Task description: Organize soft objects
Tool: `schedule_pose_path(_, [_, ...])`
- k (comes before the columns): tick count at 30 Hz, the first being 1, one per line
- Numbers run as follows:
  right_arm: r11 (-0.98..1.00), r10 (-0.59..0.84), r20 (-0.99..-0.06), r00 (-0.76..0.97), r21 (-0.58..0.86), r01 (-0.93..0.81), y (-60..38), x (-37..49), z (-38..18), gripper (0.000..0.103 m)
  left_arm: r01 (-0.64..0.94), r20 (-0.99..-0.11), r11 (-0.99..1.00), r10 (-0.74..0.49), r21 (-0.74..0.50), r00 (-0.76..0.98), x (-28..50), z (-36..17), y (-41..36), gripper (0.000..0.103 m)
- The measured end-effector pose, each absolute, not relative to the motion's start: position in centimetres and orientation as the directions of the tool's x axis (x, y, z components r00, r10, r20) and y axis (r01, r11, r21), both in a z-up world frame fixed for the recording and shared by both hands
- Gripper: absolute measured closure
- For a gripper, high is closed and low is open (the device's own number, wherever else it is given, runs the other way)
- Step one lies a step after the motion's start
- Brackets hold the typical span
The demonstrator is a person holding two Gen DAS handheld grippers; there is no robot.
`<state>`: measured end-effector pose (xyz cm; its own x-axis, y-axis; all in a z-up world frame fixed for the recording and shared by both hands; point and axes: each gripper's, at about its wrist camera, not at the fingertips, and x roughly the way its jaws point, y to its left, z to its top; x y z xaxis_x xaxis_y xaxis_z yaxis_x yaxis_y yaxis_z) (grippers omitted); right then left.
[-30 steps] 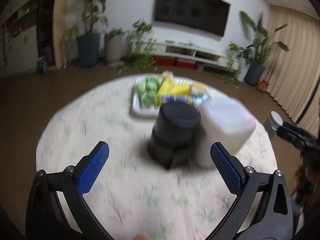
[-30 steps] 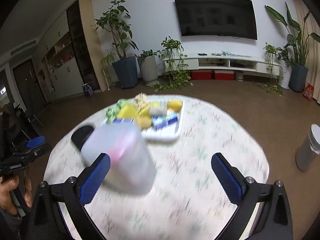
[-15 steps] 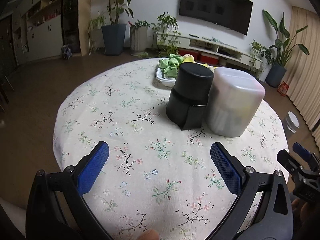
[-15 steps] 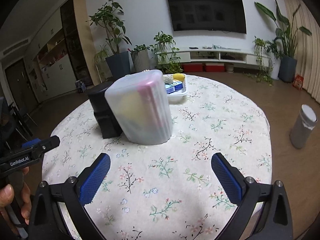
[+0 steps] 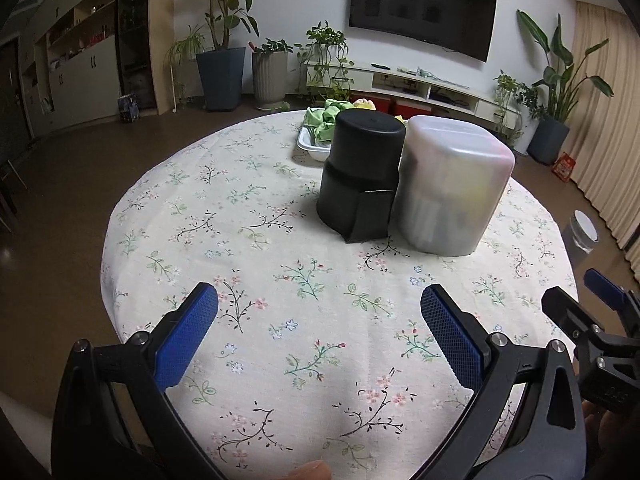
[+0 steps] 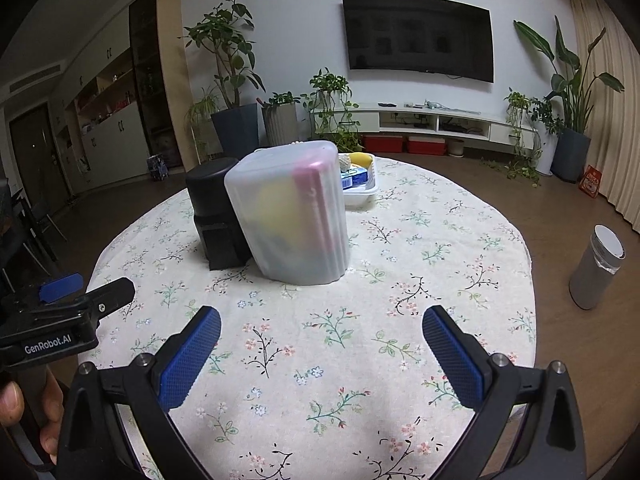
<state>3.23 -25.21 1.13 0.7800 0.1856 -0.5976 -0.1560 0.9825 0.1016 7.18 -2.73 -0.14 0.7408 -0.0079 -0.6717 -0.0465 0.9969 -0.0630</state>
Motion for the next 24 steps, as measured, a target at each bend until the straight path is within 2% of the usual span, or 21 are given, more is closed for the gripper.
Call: schedule_pose_path(24, [0.982,0.187,-0.62,0.762,0.102,-0.158,-24.2,3.4,0.0,0.0,-0.067,-0.678,0.996,0.014,-0.052,0.735,7.4,-1.0,-3.2,0.0])
